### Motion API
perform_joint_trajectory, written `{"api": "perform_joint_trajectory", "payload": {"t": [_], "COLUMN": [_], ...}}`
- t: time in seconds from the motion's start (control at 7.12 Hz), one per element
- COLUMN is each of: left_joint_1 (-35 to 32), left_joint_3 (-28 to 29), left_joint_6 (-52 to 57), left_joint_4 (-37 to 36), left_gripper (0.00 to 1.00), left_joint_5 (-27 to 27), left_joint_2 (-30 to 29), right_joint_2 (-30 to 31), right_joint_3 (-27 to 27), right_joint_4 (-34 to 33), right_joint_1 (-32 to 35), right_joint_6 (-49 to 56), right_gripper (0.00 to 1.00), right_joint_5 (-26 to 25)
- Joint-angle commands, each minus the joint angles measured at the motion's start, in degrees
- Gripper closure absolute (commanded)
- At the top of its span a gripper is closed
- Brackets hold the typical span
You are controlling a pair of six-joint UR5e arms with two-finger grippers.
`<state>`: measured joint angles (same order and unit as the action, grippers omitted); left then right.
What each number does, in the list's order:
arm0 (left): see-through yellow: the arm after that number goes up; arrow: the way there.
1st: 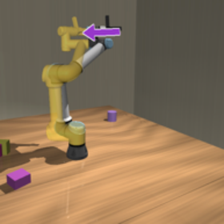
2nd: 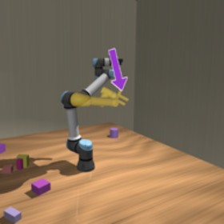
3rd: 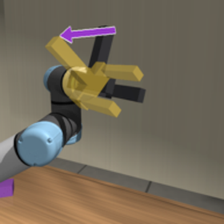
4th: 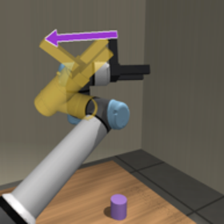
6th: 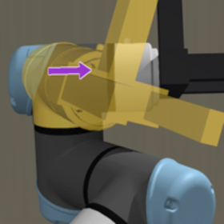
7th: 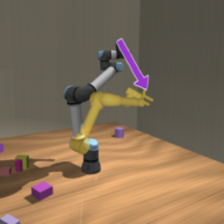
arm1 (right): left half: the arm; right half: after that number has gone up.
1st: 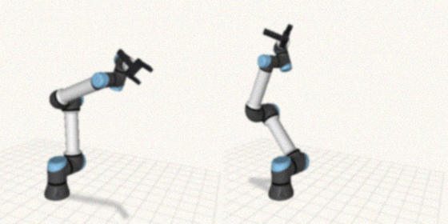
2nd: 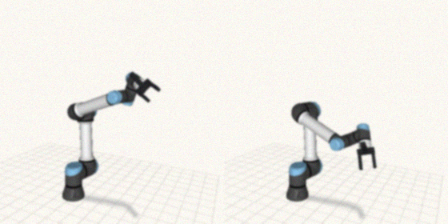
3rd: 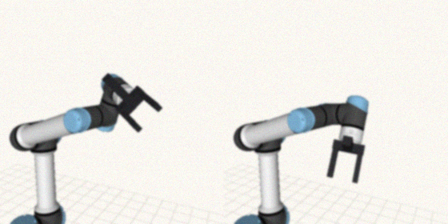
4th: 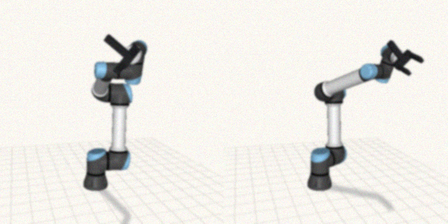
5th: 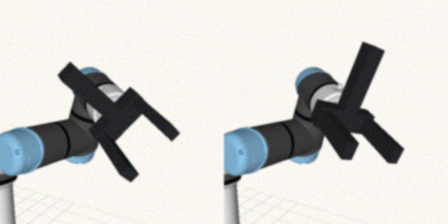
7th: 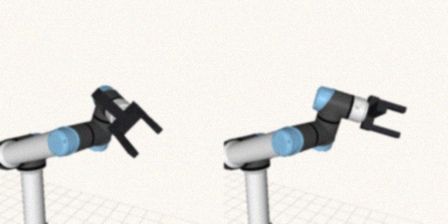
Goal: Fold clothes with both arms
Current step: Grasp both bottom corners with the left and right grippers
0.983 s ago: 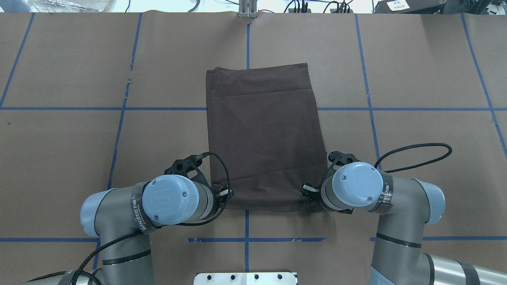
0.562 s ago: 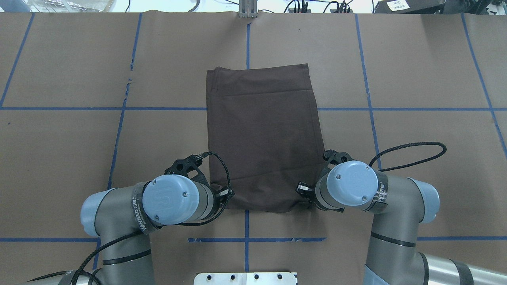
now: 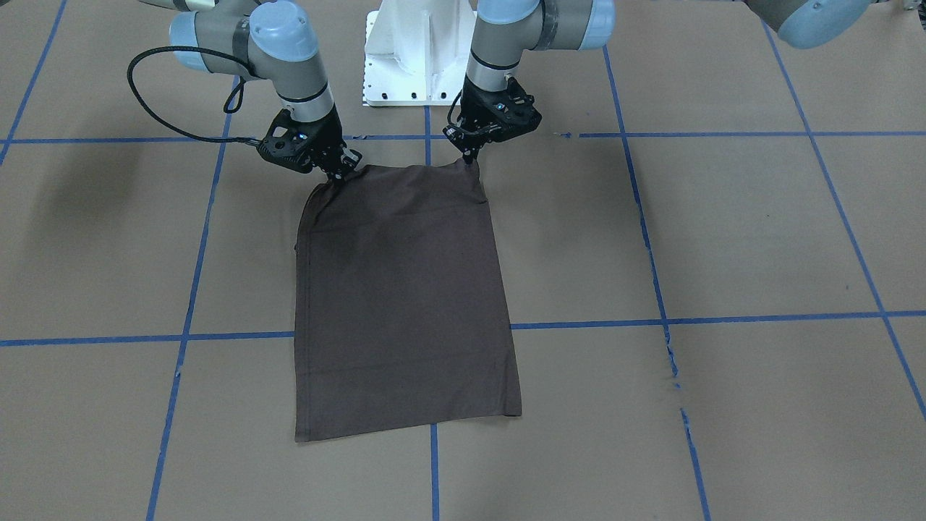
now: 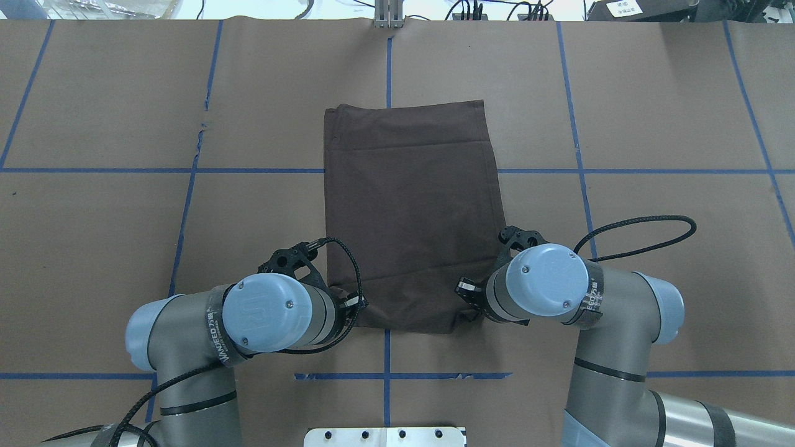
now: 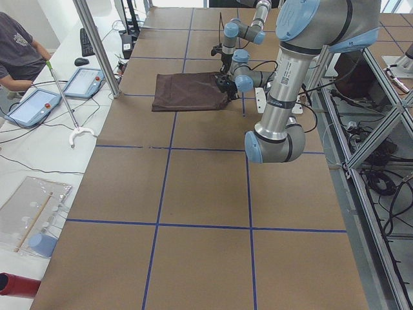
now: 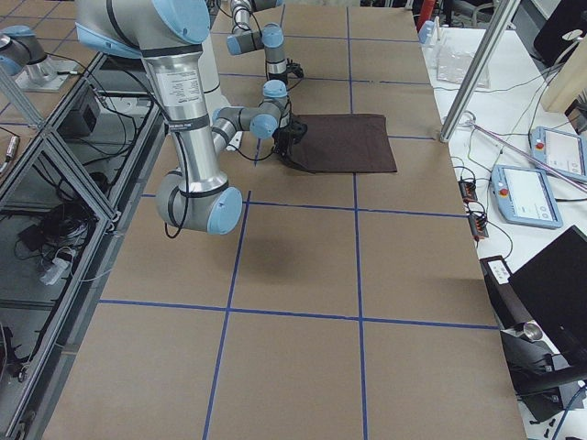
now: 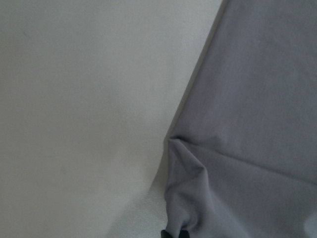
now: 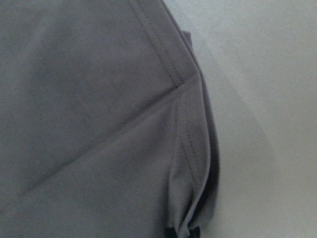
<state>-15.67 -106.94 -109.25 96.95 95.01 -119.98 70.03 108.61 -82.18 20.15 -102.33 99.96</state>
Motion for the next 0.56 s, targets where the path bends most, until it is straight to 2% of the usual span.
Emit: {"api": "perform_joint_trajectory", "payload": {"t": [0.0, 0.14, 0.42], "left_joint_1": [-0.1, 0.7, 1.4], "left_joint_3": [-4.2, -6.6, -13.1], "left_joint_6": [0.4, 0.6, 0.6], "left_joint_4": [-4.1, -6.4, -7.4], "left_gripper": [1.0, 1.0, 1.0], "left_joint_5": [0.1, 0.1, 0.1], "left_joint_2": [0.4, 0.4, 5.3], "right_joint_2": [0.8, 1.0, 2.4], "right_joint_3": [2.6, 4.1, 7.6], "right_joint_4": [-0.1, -0.2, 0.0], "right_joint_1": [0.2, 0.3, -0.4], "right_joint_6": [0.1, 0.1, 0.1], "right_gripper": [1.0, 1.0, 1.0], "right_joint_5": [1.8, 5.6, 10.9]}}
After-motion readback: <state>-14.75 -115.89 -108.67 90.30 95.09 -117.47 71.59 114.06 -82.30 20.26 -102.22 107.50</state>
